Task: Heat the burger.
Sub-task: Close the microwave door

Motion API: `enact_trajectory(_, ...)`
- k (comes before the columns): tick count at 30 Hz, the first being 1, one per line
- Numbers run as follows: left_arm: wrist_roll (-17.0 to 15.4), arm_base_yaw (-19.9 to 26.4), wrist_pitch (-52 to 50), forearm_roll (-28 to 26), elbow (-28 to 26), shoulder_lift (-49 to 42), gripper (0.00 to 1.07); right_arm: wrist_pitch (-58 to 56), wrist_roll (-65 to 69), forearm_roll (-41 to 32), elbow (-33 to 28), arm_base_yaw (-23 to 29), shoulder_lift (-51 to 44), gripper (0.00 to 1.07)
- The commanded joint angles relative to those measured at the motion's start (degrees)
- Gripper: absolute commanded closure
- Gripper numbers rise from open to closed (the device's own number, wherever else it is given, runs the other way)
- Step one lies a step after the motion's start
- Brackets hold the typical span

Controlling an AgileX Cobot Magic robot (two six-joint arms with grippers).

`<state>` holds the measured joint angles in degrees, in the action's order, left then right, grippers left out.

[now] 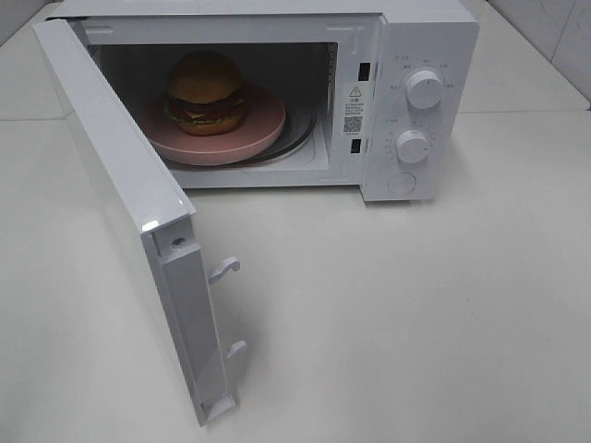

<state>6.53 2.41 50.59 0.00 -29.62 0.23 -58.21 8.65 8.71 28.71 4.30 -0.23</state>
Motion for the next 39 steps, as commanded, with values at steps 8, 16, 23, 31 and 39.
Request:
enact_trajectory(8,-0.5,-0.3,-12.4,-0.6,0.1,9.9,0.87,0.8,-0.3,-0.1,-0.1,-0.3,-1.7,0.31)
enact_trajectory(16,-0.3,-0.7,-29.0,-1.2,3.0,19.2,1.07,0.8,-0.3,-0.1,-0.1,-0.3,-1.7,0.31)
enact_trajectory(23,-0.4,-0.7,-48.8,-1.4,10.3,26.9,1.07,0.8,-0.3,-0.1,-0.1,-0.3,-1.7,0.31)
enact_trajectory(31,-0.6,-0.7,-67.3,-2.1,17.2,36.0,1.07,0.8,-0.3,-0.1,-0.1,-0.3,-1.7,0.31)
enact_trajectory(39,-3.1,-0.7,-76.1,-1.4,17.5,46.1,1.07,0.8,-0.3,-0.1,-0.1,-0.3,-1.7,0.31)
